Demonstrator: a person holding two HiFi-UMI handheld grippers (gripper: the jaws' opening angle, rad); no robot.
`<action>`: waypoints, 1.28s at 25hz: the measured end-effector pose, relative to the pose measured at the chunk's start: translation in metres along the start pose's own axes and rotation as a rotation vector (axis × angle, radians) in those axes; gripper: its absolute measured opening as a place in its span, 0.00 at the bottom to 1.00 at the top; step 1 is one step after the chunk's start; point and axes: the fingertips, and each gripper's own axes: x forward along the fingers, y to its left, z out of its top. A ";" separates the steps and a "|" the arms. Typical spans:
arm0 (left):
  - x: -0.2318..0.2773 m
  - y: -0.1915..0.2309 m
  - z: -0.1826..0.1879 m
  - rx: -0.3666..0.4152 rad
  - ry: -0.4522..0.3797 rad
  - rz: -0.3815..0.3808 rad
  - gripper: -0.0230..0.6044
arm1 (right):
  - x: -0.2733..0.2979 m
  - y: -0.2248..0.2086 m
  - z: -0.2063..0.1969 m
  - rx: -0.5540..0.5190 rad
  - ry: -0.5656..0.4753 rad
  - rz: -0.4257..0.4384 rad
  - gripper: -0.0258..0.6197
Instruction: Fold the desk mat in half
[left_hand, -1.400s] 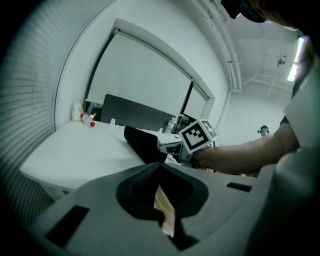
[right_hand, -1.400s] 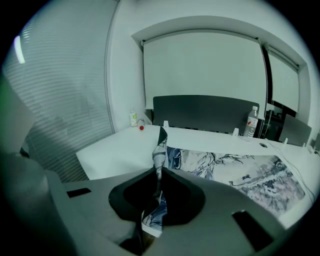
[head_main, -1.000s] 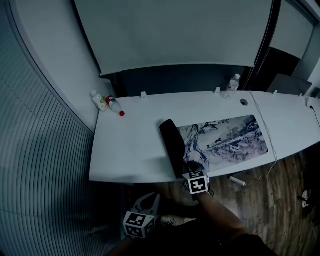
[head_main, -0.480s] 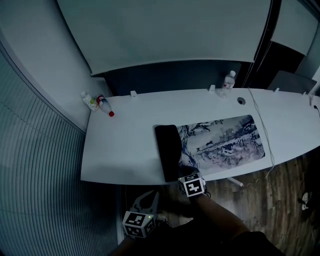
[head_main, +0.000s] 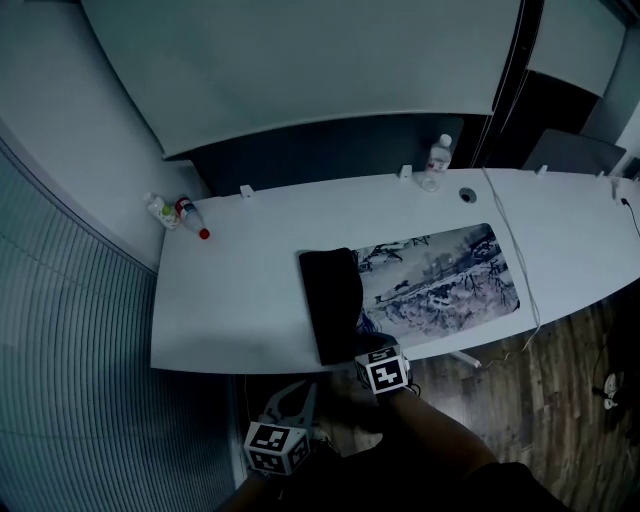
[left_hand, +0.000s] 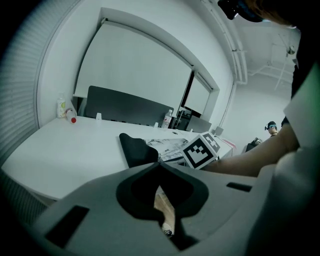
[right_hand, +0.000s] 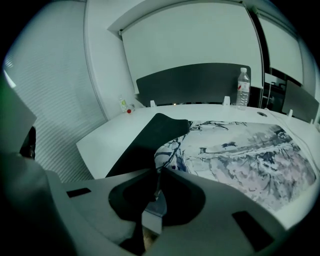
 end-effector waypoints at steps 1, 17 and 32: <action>0.002 -0.003 0.000 0.001 0.002 -0.004 0.05 | -0.001 -0.004 -0.001 0.006 -0.001 -0.003 0.11; 0.037 -0.045 0.003 0.032 0.027 -0.060 0.05 | -0.020 -0.058 -0.013 0.066 -0.016 -0.049 0.11; 0.078 -0.091 0.012 0.053 0.018 -0.138 0.05 | -0.054 -0.122 -0.017 0.087 -0.034 -0.126 0.11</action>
